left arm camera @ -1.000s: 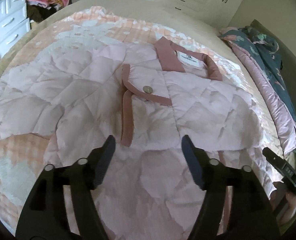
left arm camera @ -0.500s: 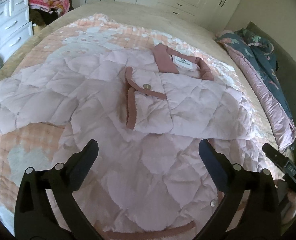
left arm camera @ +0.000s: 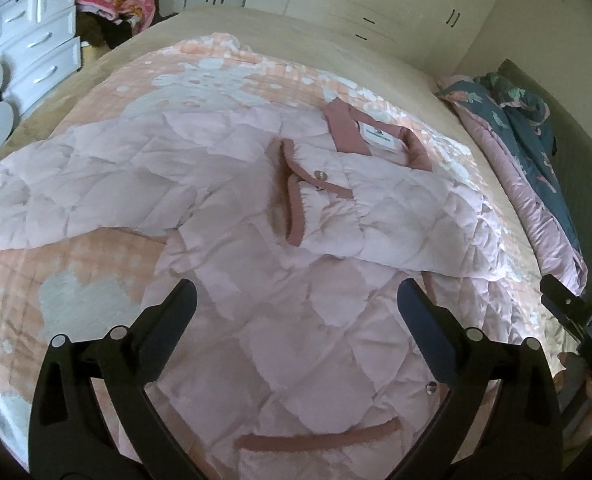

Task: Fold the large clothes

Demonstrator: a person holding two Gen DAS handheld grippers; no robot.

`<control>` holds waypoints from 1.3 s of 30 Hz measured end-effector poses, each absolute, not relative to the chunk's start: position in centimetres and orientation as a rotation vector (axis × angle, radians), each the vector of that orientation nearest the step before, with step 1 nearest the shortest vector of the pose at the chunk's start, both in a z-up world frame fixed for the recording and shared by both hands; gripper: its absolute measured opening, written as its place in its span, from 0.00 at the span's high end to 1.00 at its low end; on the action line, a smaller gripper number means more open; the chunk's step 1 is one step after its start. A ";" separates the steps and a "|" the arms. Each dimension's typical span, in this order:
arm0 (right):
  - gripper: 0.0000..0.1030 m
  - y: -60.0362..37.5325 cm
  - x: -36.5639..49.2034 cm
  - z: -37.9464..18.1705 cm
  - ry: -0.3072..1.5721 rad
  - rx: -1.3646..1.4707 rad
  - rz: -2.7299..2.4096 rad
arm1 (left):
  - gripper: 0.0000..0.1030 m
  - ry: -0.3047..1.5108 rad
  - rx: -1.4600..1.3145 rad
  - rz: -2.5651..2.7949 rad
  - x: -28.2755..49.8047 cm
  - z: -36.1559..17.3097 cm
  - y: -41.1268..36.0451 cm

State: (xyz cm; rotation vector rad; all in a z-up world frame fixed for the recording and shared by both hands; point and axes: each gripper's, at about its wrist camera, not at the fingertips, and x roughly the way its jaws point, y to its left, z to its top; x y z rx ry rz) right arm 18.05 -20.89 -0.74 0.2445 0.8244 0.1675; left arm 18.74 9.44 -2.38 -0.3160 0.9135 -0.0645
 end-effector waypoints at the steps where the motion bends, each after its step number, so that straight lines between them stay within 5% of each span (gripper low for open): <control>1: 0.04 -20.5 17.9 -0.5 0.821 0.240 0.172 | 0.09 0.911 -0.319 -0.062 18.6 -2.3 9.7; 39: 0.04 -3.4 16.7 2.6 0.775 0.049 0.424 | 0.09 0.840 -0.448 0.096 12.9 -2.1 22.3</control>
